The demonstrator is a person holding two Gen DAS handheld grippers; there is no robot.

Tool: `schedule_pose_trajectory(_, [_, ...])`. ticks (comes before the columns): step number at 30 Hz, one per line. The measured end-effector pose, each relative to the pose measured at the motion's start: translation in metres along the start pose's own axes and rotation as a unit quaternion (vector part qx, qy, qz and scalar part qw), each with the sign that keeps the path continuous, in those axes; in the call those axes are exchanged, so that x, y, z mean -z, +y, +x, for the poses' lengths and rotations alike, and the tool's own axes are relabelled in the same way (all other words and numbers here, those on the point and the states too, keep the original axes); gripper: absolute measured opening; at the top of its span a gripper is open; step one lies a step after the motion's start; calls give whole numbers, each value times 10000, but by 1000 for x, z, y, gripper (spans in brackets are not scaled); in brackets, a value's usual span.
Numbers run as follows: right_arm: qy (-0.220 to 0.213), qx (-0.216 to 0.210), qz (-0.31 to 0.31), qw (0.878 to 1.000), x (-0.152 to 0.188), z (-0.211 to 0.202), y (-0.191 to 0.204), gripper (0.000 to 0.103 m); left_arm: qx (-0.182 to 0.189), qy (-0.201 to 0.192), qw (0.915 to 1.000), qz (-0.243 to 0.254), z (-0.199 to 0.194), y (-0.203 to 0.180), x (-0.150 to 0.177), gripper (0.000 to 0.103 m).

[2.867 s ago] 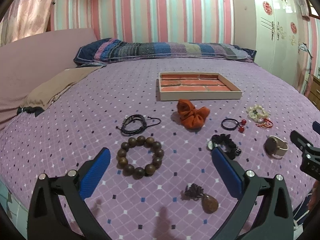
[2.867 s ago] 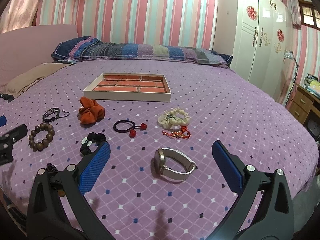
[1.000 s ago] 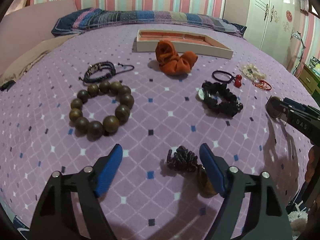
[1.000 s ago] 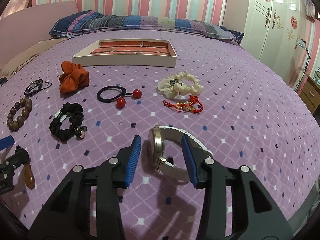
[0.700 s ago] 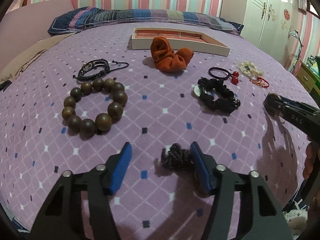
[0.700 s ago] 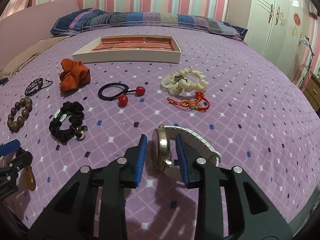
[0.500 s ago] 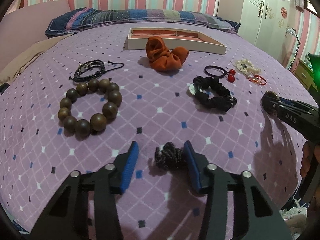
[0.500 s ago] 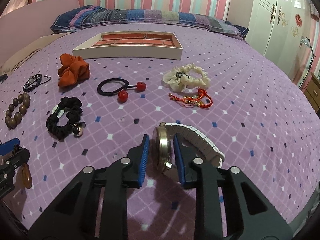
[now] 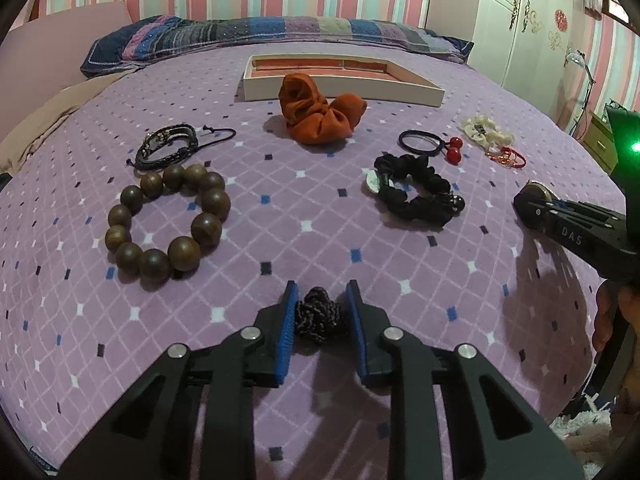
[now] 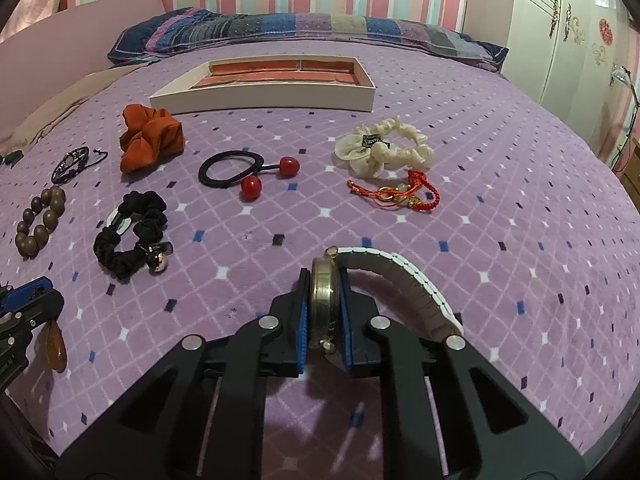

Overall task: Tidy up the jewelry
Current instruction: 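Lift the watch with the right tool while the left tool carries the pendant to the tray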

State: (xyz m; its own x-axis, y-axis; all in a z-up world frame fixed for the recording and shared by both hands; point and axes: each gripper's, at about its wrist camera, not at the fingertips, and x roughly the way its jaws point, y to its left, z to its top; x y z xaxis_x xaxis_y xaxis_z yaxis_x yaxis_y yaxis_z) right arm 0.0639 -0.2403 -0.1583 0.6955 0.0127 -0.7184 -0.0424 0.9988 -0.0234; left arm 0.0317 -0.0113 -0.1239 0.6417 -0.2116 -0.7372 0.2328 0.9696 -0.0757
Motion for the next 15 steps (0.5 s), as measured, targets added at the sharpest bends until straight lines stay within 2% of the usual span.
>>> schedule_pose_trajectory(9, [-94, -137, 142, 9998, -3, -9, -7, 13, 290, -52, 9996, 39, -7, -3, -10, 21])
schedule_pose_trajectory(15, [-216, -137, 154, 9996, -14, -16, -8, 13, 409, -281, 9986, 170, -20, -10, -27, 21])
